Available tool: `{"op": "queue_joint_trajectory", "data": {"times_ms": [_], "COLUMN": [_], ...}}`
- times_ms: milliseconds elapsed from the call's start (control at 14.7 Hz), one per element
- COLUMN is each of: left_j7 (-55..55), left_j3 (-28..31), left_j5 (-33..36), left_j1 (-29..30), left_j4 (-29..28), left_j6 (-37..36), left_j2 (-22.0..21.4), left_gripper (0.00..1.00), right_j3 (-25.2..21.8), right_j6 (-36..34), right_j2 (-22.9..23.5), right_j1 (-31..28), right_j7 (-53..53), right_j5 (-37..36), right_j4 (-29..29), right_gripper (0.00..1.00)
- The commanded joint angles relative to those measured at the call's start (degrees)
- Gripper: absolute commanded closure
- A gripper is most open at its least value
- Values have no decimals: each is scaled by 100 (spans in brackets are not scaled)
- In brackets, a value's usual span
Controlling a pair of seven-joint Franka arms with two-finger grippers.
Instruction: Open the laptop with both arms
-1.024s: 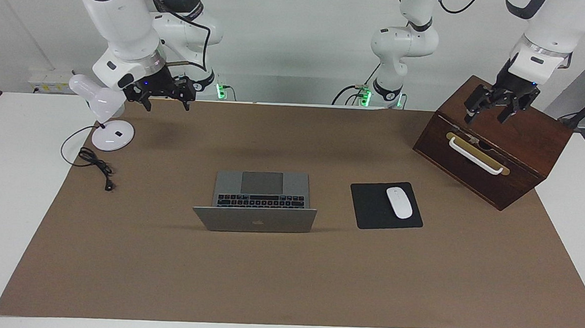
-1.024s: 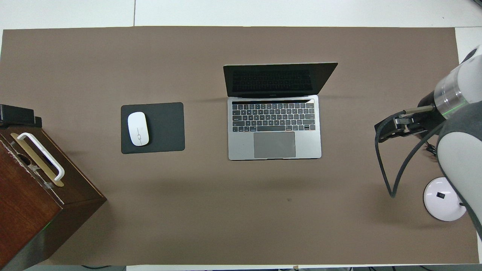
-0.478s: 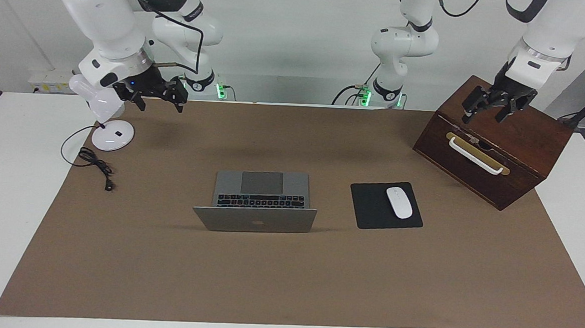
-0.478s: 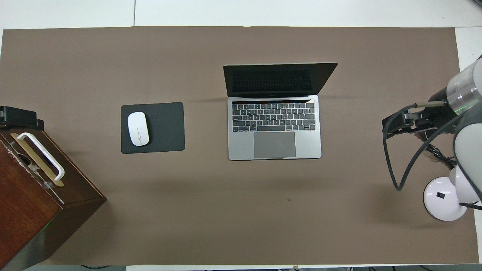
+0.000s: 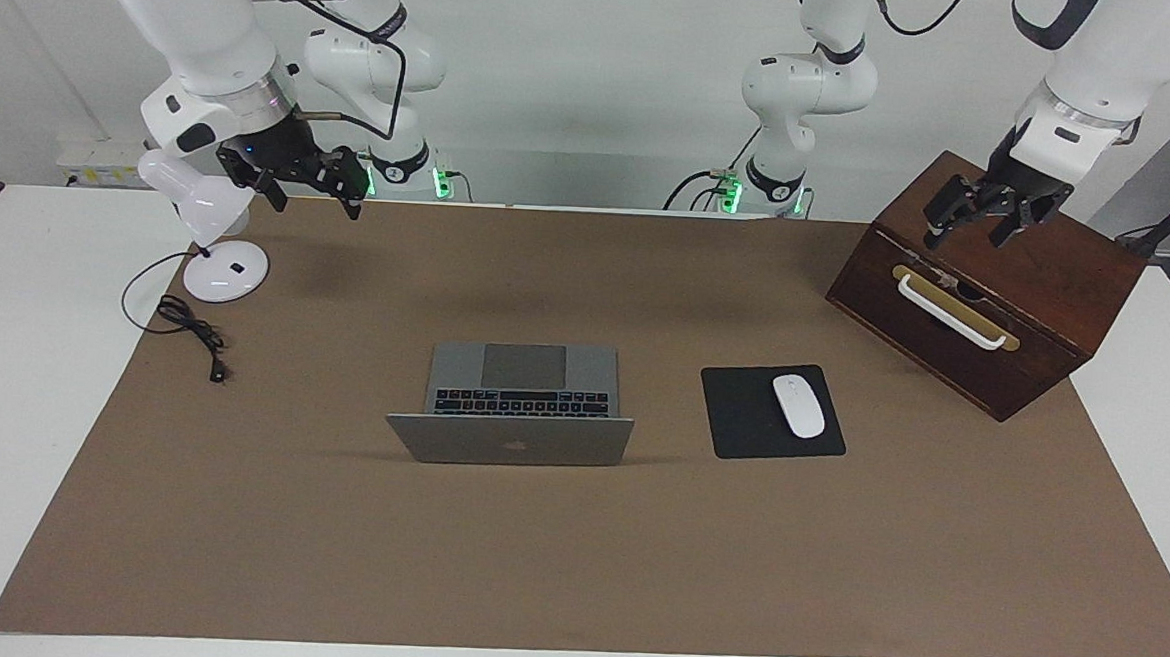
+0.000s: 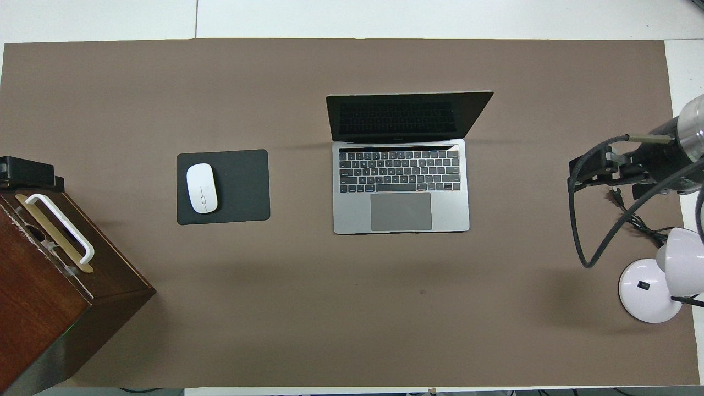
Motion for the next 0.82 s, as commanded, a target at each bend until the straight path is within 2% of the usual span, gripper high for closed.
{"op": "queue_joint_trajectory", "data": {"times_ms": [0, 410, 751], "left_j7": [85, 173, 173], "left_j3": [-39, -30, -30], "left_j5": [112, 112, 112], "left_j1": [69, 78, 60], "left_j4": [133, 159, 203], "left_j6": [-178, -222, -257], "left_j2": [76, 85, 102], "left_gripper": [0, 0, 0], "right_j3": [68, 218, 209], "right_j6": [81, 160, 195], "right_j2": [-33, 46, -7], "right_j1": [-251, -287, -234], "right_j7": [92, -30, -57], "right_j5": [164, -319, -205], "right_j4": [-96, 71, 10], "right_gripper": [0, 0, 0]}}
